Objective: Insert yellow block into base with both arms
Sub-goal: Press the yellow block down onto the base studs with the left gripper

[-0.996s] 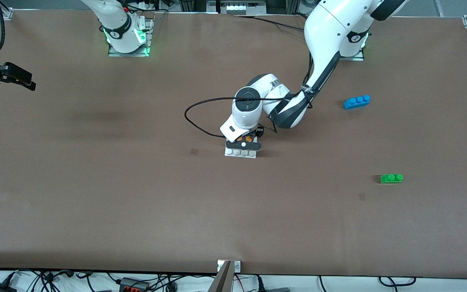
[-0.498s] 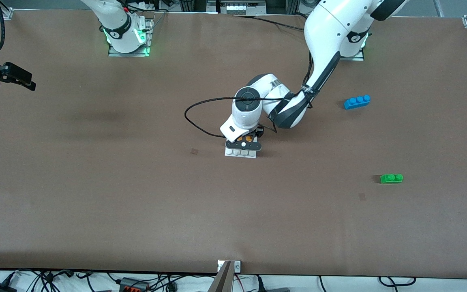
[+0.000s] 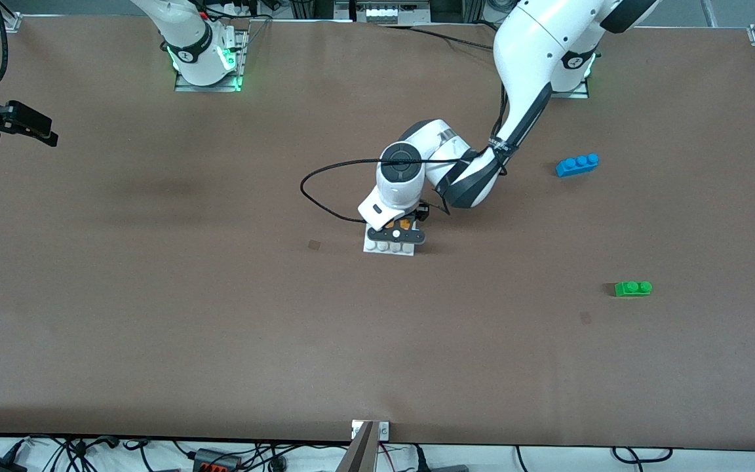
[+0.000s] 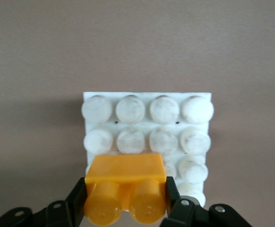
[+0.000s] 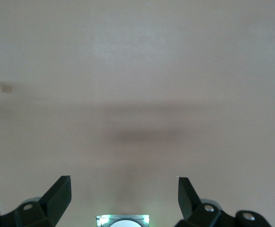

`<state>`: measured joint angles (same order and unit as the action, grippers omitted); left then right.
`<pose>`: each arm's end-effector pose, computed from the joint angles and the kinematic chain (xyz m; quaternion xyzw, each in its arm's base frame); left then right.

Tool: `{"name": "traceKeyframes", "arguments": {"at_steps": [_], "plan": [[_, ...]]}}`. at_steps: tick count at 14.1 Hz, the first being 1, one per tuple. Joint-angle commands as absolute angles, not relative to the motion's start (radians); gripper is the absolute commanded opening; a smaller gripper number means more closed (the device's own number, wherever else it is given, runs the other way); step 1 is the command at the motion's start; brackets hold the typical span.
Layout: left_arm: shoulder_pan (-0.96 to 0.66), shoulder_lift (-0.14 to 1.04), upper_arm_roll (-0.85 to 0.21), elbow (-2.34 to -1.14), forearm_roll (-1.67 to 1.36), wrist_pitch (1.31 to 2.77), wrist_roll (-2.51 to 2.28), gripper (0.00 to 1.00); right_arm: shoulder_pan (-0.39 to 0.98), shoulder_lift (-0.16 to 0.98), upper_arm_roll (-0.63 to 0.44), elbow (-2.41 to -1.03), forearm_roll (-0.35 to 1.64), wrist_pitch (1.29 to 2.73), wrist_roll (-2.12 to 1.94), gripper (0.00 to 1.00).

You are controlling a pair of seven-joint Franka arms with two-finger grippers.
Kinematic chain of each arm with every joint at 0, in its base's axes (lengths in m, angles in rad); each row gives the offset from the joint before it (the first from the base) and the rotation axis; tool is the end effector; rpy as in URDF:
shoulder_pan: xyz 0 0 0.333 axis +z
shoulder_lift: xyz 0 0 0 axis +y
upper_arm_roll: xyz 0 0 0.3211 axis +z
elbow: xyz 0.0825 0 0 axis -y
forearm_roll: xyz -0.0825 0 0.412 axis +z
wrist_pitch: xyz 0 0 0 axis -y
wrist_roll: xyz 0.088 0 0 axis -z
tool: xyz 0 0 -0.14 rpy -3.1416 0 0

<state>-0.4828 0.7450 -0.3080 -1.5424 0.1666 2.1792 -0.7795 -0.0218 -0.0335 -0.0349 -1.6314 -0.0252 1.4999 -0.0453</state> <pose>0.5304 -0.4876 0.1751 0.9984 -0.0210 -0.0519 0.0024 0.5585 -0.0357 0.5801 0.9987 -0.0059 -0.0495 0.0095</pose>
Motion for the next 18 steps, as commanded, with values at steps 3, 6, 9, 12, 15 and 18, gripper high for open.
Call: {"name": "traceKeyframes", "arguments": {"at_steps": [3,6,9,12,15,18], "plan": [[-0.472,0.738,-0.318,-1.554,0.143,2.180,-0.773,0.28,-0.018,-0.046,-0.032,-1.641,-0.025,1.493,-0.035,1.00],[-0.476,0.738,-0.318,-1.549,0.106,2.189,-0.772,0.28,-0.018,-0.046,-0.032,-1.641,-0.025,1.488,-0.035,1.00],[-0.479,0.738,-0.328,-1.549,0.106,2.189,-0.772,0.28,-0.018,-0.046,-0.032,-1.641,-0.025,1.488,-0.035,1.00],[-0.480,0.753,-0.328,-1.546,0.109,2.203,-0.772,0.28,-0.018,-0.046,-0.032,-1.641,-0.025,1.488,-0.035,1.00],[-0.480,0.761,-0.327,-1.548,0.112,2.237,-0.770,0.28,-0.017,-0.046,-0.032,-1.641,-0.025,1.489,-0.035,1.00],[-0.477,0.762,-0.327,-1.548,0.117,2.237,-0.770,0.28,-0.015,-0.046,-0.031,-1.641,-0.025,1.489,-0.035,1.00]]}}
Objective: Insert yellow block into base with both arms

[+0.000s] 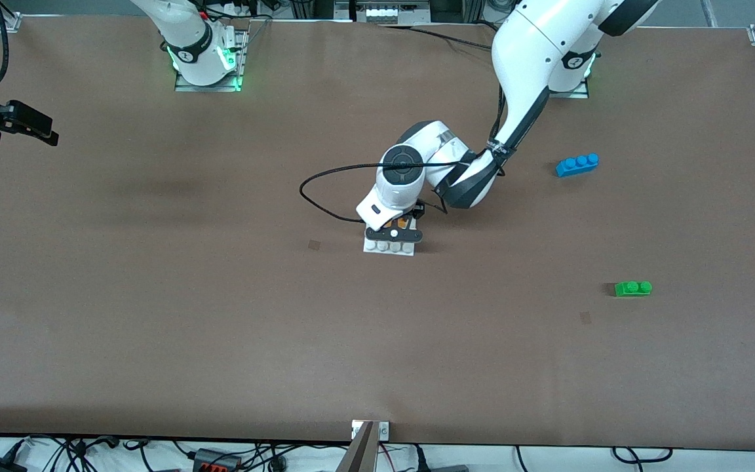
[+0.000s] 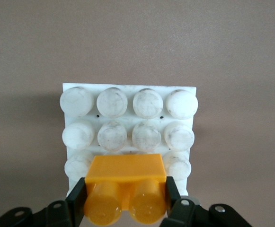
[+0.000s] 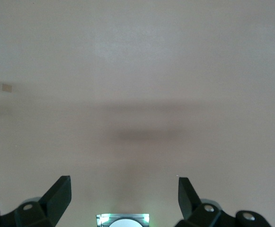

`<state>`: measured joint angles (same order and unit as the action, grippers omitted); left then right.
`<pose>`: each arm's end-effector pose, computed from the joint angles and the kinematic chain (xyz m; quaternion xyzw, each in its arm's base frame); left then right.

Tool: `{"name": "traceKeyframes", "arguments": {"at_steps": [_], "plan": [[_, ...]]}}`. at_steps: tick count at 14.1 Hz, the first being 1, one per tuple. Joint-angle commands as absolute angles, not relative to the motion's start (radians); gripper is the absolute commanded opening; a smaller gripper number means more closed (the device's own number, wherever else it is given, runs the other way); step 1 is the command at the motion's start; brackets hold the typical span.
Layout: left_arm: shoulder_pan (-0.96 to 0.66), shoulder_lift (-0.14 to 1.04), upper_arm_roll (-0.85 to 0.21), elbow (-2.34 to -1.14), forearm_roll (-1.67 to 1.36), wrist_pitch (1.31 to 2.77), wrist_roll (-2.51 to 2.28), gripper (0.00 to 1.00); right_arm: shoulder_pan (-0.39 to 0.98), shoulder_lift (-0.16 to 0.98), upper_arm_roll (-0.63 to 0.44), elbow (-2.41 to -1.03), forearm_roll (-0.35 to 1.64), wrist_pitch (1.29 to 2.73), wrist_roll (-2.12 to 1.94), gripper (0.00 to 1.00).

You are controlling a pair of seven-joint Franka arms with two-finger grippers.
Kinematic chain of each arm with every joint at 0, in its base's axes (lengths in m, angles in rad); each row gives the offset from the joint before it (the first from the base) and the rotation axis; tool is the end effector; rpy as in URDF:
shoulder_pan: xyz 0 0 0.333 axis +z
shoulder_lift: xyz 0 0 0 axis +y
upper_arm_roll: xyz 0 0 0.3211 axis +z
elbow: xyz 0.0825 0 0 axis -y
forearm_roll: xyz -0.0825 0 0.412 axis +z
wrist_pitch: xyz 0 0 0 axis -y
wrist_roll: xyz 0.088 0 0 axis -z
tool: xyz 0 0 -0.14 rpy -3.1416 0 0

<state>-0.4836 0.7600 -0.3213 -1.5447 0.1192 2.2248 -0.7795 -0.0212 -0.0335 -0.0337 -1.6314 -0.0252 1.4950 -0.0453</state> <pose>0.5244 -0.4995 0.1693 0.9977 -0.0107 -0.0596 0.0309 0.5579 -0.0346 0.5797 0.9986 -0.0051 -0.0520 0.0094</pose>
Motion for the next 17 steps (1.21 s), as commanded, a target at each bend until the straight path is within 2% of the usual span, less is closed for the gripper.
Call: {"name": "traceKeyframes", "arguments": {"at_steps": [1,7,8,9,10,13,17], "plan": [[-0.477,0.765,-0.327,-1.548,0.120,2.238,-0.769,0.28,-0.002,-0.046,-0.029,-1.641,-0.025,1.489,-0.034,1.00],[-0.477,0.781,-0.327,-1.546,0.121,2.238,-0.761,0.30,0.003,-0.046,-0.028,-1.640,-0.025,1.491,-0.032,1.00],[-0.476,0.778,-0.327,-1.546,0.120,2.237,-0.762,0.46,0.003,-0.046,-0.028,-1.640,-0.025,1.490,-0.034,1.00],[-0.472,0.764,-0.327,-1.542,0.120,2.226,-0.765,0.93,0.003,-0.046,-0.026,-1.640,-0.025,1.489,-0.032,1.00],[-0.465,0.729,-0.327,-1.534,0.114,2.189,-0.762,1.00,0.003,-0.046,-0.026,-1.640,-0.025,1.491,-0.034,1.00],[-0.416,0.680,-0.327,-1.419,0.048,1.976,-0.701,1.00,0.003,-0.046,-0.026,-1.640,-0.025,1.496,-0.034,1.00],[-0.304,0.562,-0.276,-1.457,-0.012,1.944,-0.490,1.00,0.002,-0.046,-0.026,-1.640,-0.025,1.499,-0.032,1.00]]}}
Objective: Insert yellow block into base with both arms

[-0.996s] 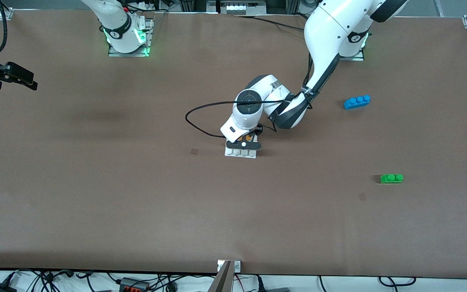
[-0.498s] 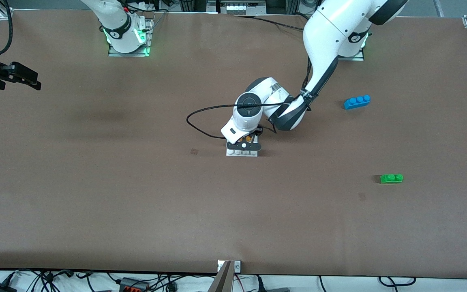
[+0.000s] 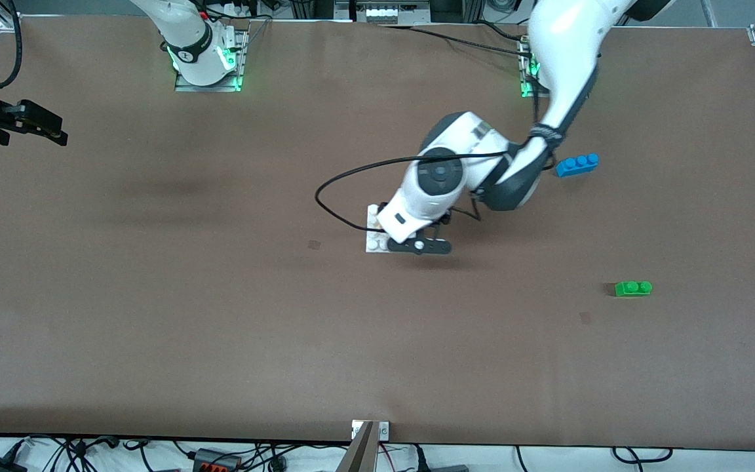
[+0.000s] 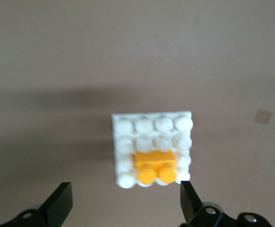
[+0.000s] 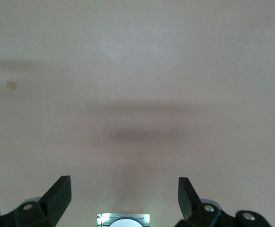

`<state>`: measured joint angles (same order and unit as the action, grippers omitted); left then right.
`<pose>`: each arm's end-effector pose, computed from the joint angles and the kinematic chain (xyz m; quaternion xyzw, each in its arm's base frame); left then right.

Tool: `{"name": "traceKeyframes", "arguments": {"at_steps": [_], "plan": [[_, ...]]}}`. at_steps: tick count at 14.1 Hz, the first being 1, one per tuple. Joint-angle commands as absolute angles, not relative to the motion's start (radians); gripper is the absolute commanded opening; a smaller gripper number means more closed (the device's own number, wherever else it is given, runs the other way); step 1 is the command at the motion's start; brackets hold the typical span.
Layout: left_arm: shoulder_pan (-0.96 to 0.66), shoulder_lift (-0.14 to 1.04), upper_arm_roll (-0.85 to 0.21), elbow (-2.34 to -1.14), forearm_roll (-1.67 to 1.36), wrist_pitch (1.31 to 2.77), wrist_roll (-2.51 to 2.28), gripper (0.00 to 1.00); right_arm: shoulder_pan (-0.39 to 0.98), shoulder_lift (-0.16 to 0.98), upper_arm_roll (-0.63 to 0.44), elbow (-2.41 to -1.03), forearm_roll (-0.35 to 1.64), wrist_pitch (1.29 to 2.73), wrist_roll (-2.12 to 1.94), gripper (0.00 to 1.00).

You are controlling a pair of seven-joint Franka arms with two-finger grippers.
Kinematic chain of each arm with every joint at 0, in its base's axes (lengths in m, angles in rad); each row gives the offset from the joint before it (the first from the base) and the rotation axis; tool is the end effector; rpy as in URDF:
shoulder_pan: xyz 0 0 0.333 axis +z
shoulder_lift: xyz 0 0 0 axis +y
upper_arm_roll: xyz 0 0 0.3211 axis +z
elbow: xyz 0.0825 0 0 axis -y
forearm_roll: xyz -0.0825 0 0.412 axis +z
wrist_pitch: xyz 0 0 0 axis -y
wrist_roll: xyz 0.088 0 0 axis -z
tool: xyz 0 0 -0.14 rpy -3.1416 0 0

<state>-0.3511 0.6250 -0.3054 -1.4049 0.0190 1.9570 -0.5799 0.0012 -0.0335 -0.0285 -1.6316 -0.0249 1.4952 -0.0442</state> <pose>0.6078 -0.4204 0.3070 0.9964 -0.0167 -0.0650 0.0523 0.5586 -0.0191 0.5796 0.9986 0.0082 -0.0518 0.0101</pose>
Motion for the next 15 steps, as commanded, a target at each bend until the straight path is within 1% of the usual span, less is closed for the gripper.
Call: {"name": "traceKeyframes", "arguments": {"at_steps": [1,3,5,8,9,14,15], "plan": [[-0.286,0.539,-0.247,-1.472,-0.012,1.945,-0.479,1.00,0.003,-0.046,-0.026,-1.640,-0.025,1.499,-0.032,1.00],[-0.236,0.505,-0.221,-1.492,-0.012,1.942,-0.427,1.00,-0.002,-0.046,-0.028,-1.641,-0.025,1.497,-0.034,1.00],[-0.187,0.453,-0.187,-1.546,-0.012,1.942,-0.278,1.00,-0.002,-0.046,-0.028,-1.643,-0.012,1.512,-0.032,1.00],[-0.103,0.307,-0.120,-1.659,-0.012,1.941,-0.209,1.00,-0.003,-0.044,-0.031,-1.647,0.015,1.554,-0.032,1.00],[-0.062,0.257,-0.120,-1.678,-0.012,1.919,-0.190,1.00,-0.003,-0.044,-0.031,-1.647,0.015,1.555,-0.032,1.00],[0.049,0.066,-0.121,-1.661,-0.012,1.695,-0.169,1.00,-0.005,-0.044,-0.031,-1.641,0.002,1.560,-0.034,1.00],[0.073,0.046,-0.120,-1.661,-0.012,1.683,-0.169,1.00,-0.005,-0.044,-0.032,-1.641,0.000,1.560,-0.034,1.00]]}}
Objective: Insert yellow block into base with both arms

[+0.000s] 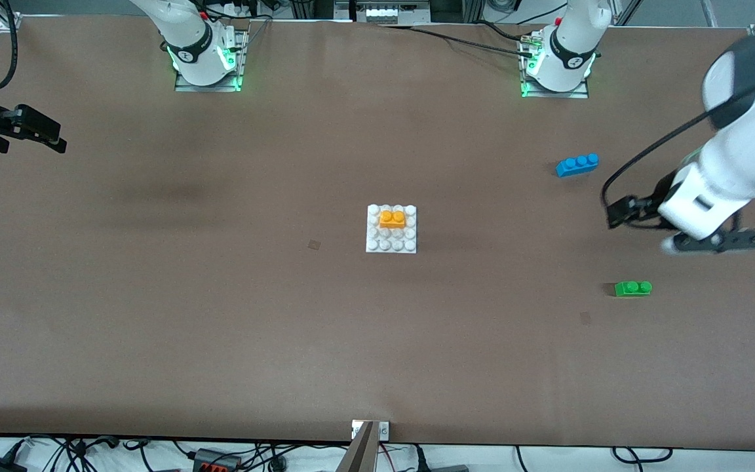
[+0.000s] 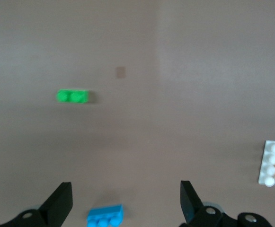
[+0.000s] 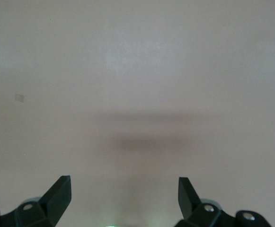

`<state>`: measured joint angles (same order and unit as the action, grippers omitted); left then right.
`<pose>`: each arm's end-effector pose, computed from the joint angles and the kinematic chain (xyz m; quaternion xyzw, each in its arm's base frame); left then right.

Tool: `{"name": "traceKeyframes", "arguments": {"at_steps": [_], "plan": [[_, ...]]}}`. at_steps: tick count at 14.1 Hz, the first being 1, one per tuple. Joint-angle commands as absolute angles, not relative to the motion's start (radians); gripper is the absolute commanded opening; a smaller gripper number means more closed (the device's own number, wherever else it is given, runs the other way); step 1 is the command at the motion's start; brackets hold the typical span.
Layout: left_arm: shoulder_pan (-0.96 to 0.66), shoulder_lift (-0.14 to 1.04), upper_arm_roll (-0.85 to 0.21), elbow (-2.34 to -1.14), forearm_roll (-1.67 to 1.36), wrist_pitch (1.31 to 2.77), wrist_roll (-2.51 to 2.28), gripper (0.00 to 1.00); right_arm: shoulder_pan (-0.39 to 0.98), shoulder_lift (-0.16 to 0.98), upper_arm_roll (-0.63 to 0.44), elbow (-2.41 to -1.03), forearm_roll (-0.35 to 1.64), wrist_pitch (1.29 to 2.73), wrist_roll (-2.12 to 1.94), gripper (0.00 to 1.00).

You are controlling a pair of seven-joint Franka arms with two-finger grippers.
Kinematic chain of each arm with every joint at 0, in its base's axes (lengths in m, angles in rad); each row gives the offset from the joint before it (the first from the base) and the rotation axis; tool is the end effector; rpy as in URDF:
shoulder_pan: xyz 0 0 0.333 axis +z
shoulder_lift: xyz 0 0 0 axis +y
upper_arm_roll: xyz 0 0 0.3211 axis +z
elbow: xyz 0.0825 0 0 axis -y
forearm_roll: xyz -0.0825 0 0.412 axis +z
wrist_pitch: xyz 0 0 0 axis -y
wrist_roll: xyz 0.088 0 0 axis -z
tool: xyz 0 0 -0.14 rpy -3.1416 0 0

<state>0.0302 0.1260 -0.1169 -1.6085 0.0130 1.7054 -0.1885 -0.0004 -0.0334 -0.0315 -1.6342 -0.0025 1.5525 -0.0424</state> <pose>0.6239 -0.0493 0.5134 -0.9986 -0.0503 0.0141 0.0010 0.5669 -0.0187 0.5827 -0.9997 -0.0053 0.0242 0.0002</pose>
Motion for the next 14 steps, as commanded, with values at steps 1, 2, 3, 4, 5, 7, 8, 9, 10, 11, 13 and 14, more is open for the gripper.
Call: {"name": "traceKeyframes", "arguments": {"at_steps": [1,2,3,4,5,7,8,9,10,11,13,14], "plan": [[0.083,0.038,-0.120,-1.661,-0.012,1.666,-0.169,1.00,-0.005,-0.043,-0.032,-1.640,0.002,1.560,-0.034,1.00],[0.084,0.038,-0.120,-1.663,-0.008,1.637,-0.170,1.00,-0.008,-0.043,-0.032,-1.641,0.003,1.560,-0.034,1.00],[0.083,0.038,-0.120,-1.669,-0.008,1.602,-0.166,1.00,-0.008,-0.043,-0.032,-1.641,0.003,1.559,-0.034,1.00],[0.081,0.038,-0.127,-1.663,-0.003,1.585,-0.164,1.00,-0.008,-0.043,-0.032,-1.641,0.003,1.559,-0.034,1.00],[0.080,0.037,-0.133,-1.663,-0.011,1.586,-0.161,1.00,-0.009,-0.043,-0.032,-1.641,0.003,1.559,-0.034,1.00],[0.072,0.026,-0.135,-1.664,-0.012,1.589,-0.160,1.00,-0.009,-0.043,-0.034,-1.641,0.003,1.555,-0.034,1.00],[0.068,0.026,-0.137,-1.664,-0.014,1.591,-0.160,1.00,-0.008,-0.044,-0.034,-1.641,0.003,1.555,-0.034,1.00],[0.066,0.028,-0.137,-1.663,-0.014,1.592,-0.160,1.00,-0.008,-0.044,-0.034,-1.641,0.003,1.551,-0.034,1.00],[0.066,0.028,-0.137,-1.663,-0.014,1.594,-0.160,1.00,-0.008,-0.044,-0.034,-1.641,0.003,1.549,-0.034,1.00],[0.066,0.026,-0.137,-1.664,-0.014,1.592,-0.160,1.00,-0.008,-0.044,-0.034,-1.641,0.003,1.549,-0.034,1.00],[0.064,0.028,-0.137,-1.663,-0.014,1.594,-0.158,1.00,-0.008,-0.044,-0.034,-1.641,0.003,1.549,-0.034,1.00],[0.064,0.028,-0.137,-1.663,-0.014,1.594,-0.158,1.00,-0.006,-0.046,-0.034,-1.641,0.003,1.548,-0.034,1.00]]}}
